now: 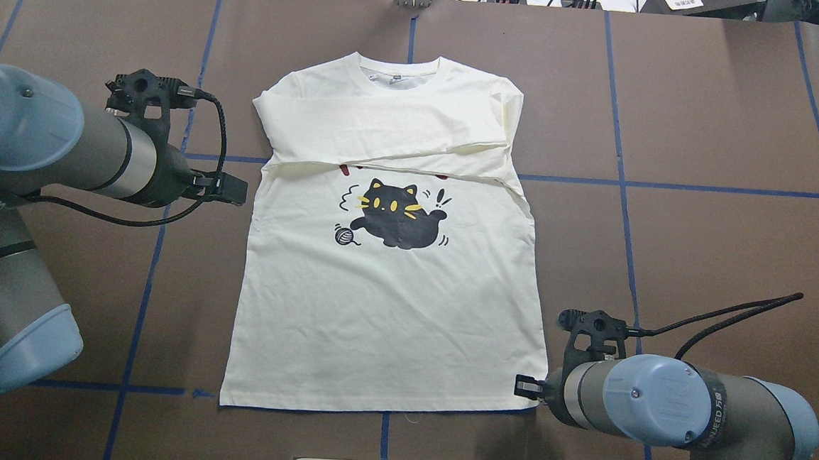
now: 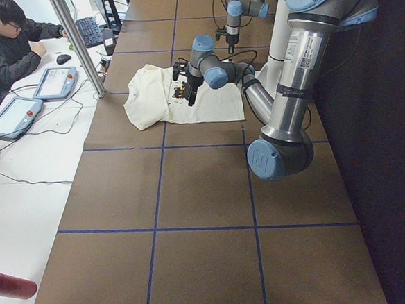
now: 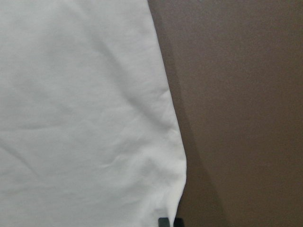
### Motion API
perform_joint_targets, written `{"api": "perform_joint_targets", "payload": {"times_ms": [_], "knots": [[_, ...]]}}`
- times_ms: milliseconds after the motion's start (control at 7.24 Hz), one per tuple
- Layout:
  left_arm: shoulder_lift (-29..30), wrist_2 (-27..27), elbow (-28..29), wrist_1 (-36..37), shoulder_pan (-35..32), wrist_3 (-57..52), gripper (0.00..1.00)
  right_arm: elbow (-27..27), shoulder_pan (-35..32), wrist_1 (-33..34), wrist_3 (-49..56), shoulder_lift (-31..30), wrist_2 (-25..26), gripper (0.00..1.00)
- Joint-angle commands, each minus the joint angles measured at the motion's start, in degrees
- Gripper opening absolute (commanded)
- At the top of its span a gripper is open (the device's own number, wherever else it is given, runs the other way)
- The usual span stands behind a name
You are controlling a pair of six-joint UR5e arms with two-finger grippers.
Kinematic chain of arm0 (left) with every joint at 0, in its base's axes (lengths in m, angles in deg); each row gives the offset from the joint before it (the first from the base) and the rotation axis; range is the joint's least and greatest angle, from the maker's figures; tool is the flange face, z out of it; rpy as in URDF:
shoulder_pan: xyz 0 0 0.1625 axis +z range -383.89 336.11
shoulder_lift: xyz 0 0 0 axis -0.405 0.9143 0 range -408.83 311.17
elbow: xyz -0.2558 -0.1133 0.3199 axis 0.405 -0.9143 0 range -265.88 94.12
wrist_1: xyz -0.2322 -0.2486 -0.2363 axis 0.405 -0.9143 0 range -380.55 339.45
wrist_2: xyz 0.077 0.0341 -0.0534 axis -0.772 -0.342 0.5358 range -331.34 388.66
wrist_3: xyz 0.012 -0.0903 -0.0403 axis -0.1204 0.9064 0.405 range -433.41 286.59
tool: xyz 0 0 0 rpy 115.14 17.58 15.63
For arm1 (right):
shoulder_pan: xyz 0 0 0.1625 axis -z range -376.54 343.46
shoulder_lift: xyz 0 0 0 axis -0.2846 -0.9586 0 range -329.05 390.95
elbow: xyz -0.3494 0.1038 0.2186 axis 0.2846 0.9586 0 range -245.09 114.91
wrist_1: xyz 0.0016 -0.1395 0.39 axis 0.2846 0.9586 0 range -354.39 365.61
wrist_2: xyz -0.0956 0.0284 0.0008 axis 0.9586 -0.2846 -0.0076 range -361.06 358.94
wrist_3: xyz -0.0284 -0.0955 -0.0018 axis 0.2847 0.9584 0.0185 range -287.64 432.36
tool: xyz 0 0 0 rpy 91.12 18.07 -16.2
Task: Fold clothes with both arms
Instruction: 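Move both grippers along the side edges toward the hem nearest the robot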
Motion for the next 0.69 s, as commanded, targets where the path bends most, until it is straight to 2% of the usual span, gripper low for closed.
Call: {"api": "perform_joint_targets", "payload": {"times_ms": [0, 276, 552], "knots": [[-4.46, 1.13, -0.76, -3.3, 1.44, 9.0, 1.0, -2.5, -0.93, -0.1, 0.0, -0.03, -1.01, 0.0], [-11.23, -0.08, -1.3, -13.84, 9.85, 22.96, 0.99, -2.69, -1.37, -0.18, 0.0, 0.05, -1.28, 0.0], [-11.52, -8.93, -1.3, -14.5, 20.65, 36.23, 0.95, -2.86, -1.72, -0.36, 0.0, 0.84, -1.45, 0.0]]}}
